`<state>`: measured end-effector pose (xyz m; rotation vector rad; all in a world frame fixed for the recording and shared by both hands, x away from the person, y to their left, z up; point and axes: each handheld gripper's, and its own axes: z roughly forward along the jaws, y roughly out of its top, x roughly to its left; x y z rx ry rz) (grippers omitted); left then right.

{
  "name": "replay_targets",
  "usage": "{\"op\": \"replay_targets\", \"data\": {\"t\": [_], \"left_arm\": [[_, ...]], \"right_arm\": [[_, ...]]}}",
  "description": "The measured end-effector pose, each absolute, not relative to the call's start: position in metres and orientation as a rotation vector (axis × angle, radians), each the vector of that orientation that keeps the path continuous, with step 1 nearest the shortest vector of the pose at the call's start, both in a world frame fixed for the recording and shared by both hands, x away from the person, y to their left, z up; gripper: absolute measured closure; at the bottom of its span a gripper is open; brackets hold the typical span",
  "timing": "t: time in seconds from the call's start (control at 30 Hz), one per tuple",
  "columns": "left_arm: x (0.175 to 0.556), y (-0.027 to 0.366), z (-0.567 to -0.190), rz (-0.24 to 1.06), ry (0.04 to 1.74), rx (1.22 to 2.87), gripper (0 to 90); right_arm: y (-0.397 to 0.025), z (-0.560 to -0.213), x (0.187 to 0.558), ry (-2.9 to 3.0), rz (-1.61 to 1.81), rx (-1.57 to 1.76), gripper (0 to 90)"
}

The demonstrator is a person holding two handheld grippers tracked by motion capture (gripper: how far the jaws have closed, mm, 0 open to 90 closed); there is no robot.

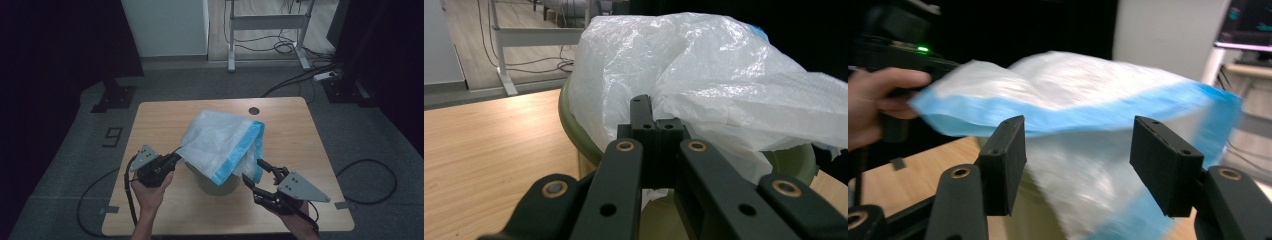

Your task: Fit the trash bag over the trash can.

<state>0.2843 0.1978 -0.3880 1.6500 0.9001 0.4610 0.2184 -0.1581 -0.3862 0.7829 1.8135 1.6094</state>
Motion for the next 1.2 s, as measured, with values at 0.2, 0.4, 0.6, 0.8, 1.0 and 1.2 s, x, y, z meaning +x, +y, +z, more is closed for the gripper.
{"op": "replay_targets", "data": {"t": [0.2,0.4,0.6,0.8,1.0,1.2], "left_arm": [[0.284,0.2,-0.392,0.449,0.912,1.636,89.9],[0.284,0.204,-0.396,0.439,0.921,1.622,89.9],[0.283,0.209,-0.398,0.43,0.927,1.599,89.9],[0.283,0.213,-0.4,0.42,0.931,1.579,89.9],[0.284,0.215,-0.401,0.409,0.934,1.566,89.9],[0.285,0.216,-0.402,0.402,0.935,1.567,89.9]], "right_arm": [[-0.175,-0.393,0.241,1.797,1.585,0.888,43.2],[-0.173,-0.395,0.264,1.796,1.572,0.943,48.2],[-0.166,-0.394,0.28,1.783,1.572,1.001,51.3],[-0.161,-0.398,0.291,1.771,1.536,1.047,54.5],[-0.162,-0.403,0.296,1.755,1.532,1.081,55.8],[-0.163,-0.4,0.296,1.742,1.545,1.081,56.6]]}}
